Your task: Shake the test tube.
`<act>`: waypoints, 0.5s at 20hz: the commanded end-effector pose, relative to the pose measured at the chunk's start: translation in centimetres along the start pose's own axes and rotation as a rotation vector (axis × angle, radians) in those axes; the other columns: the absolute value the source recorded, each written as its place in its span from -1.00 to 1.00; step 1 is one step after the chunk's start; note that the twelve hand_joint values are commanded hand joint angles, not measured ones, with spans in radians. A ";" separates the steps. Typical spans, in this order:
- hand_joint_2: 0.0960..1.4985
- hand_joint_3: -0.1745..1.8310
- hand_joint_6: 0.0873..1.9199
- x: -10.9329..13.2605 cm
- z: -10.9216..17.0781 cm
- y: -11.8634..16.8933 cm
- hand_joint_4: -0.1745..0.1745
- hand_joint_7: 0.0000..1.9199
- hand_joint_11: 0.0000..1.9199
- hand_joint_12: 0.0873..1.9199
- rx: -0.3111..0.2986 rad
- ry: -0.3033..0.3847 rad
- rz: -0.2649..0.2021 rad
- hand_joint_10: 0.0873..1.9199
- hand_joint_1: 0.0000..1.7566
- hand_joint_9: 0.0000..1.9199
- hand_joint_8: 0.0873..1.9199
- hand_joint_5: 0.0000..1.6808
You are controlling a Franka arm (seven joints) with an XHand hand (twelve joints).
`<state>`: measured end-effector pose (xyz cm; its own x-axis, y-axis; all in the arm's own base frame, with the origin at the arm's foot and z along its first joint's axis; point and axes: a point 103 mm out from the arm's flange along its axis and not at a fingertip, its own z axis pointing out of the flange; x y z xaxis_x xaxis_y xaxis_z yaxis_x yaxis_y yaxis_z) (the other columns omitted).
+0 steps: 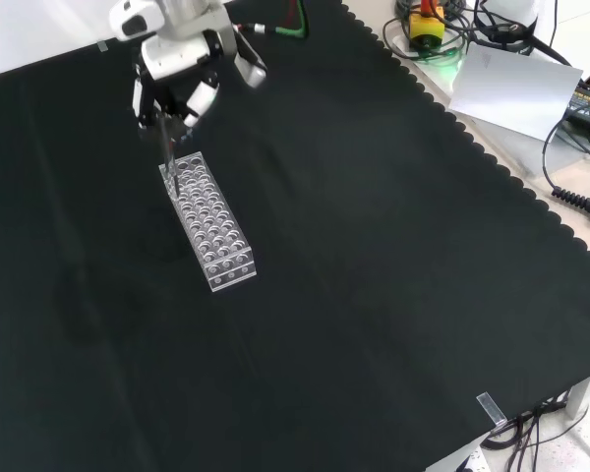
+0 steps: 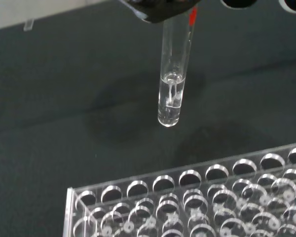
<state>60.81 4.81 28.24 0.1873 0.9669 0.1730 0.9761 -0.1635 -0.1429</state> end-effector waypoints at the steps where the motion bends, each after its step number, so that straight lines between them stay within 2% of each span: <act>1: 0.36 -1.00 -0.69 -1.5 -3.7 -1.3 -1.00 0.81 0.28 -0.15 -0.040 -0.007 0.008 -0.63 0.40 0.78 -0.68 0.62; 6: 0.36 -1.00 -0.70 -1.0 -6.0 -2.9 -1.00 0.81 0.28 -0.15 -0.068 0.007 -0.016 -0.62 0.40 0.78 -0.68 0.62; 10: 0.36 -1.00 -0.70 2.2 -7.1 -4.2 -1.00 0.81 0.28 -0.15 -0.067 0.058 -0.072 -0.62 0.40 0.78 -0.68 0.62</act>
<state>59.07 3.68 34.44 0.1703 0.9674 0.1877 0.9847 -0.1601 -0.0682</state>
